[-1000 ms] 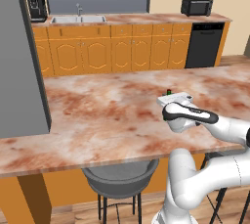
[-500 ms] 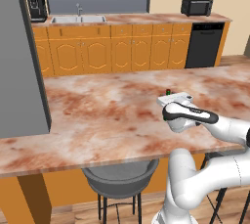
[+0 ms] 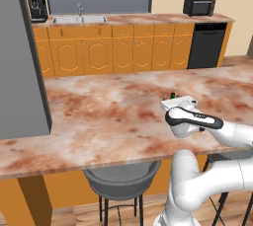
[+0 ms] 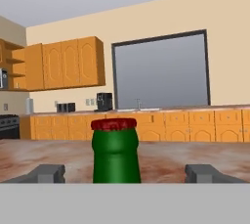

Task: Get the candle and the beer from the cabinet and move them to the dining counter.

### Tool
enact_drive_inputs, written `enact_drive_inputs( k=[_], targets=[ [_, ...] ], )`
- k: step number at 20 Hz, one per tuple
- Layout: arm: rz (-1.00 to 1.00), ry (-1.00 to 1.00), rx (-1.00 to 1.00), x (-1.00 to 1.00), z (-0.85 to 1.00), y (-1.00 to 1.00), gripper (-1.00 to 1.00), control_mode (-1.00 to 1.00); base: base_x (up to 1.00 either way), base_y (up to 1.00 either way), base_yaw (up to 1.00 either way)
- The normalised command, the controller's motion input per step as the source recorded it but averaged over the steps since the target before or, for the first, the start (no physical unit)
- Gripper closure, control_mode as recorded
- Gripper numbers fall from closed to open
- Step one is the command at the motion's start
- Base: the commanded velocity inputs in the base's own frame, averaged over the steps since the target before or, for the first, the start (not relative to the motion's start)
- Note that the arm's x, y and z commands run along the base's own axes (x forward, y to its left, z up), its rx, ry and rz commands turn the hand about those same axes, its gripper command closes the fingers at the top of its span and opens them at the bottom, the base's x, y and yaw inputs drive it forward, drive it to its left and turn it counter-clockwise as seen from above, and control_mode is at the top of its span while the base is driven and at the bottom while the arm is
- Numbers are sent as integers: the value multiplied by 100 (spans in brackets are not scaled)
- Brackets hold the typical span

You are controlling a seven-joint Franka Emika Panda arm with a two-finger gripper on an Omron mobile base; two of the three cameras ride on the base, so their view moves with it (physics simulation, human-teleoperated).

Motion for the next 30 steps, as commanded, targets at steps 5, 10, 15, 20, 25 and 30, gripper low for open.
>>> enact_drive_inputs(
  k=[5,10,15,20,25,30],
  targets=[
    [0,1,0,-25,15,-6,-100,-100,0,0,0],
    [-1,17,0,-2,49,0,-100,-100,0,0,0],
    [-3,27,0,-7,55,0,-100,-100,0,0,0],
    [-6,23,0,-38,52,-1,-100,-100,0,0,0],
    [-7,24,0,-45,51,-5,-100,-100,0,0,0],
    [-3,25,0,-26,62,-16,-100,-100,0,0,0]
  ],
)
